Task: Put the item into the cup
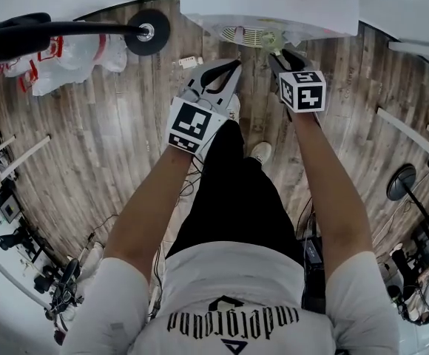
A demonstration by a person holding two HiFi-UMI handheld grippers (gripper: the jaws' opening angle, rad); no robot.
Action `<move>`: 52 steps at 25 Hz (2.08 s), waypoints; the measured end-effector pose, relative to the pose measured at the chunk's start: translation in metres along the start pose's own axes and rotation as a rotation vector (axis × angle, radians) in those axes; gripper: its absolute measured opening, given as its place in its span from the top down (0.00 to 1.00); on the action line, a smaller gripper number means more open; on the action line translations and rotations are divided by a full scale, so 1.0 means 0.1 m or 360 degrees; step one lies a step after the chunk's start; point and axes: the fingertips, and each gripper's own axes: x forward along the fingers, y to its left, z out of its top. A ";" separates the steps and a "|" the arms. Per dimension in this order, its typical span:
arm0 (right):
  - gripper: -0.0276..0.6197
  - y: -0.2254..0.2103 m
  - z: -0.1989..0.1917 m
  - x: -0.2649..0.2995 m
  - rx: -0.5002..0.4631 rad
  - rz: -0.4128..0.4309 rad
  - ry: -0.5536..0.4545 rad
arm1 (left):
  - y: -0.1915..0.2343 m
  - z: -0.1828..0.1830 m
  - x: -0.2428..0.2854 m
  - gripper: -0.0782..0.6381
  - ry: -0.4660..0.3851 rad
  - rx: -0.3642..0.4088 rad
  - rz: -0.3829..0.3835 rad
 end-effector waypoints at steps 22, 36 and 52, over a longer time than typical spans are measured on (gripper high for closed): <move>0.87 1.27 0.62 -3.48 -0.0435 0.0148 -0.0706 | -1.79 1.68 -1.59 0.88 -0.0350 0.0293 0.0009; 0.95 1.83 0.53 -5.18 -0.0521 0.0216 -0.1057 | -2.64 2.18 -2.50 0.88 -0.0523 0.0249 0.0037; 0.95 2.13 0.49 -5.94 -0.0682 0.0259 -0.1169 | -3.15 2.58 -3.19 0.88 -0.0587 0.0260 0.0119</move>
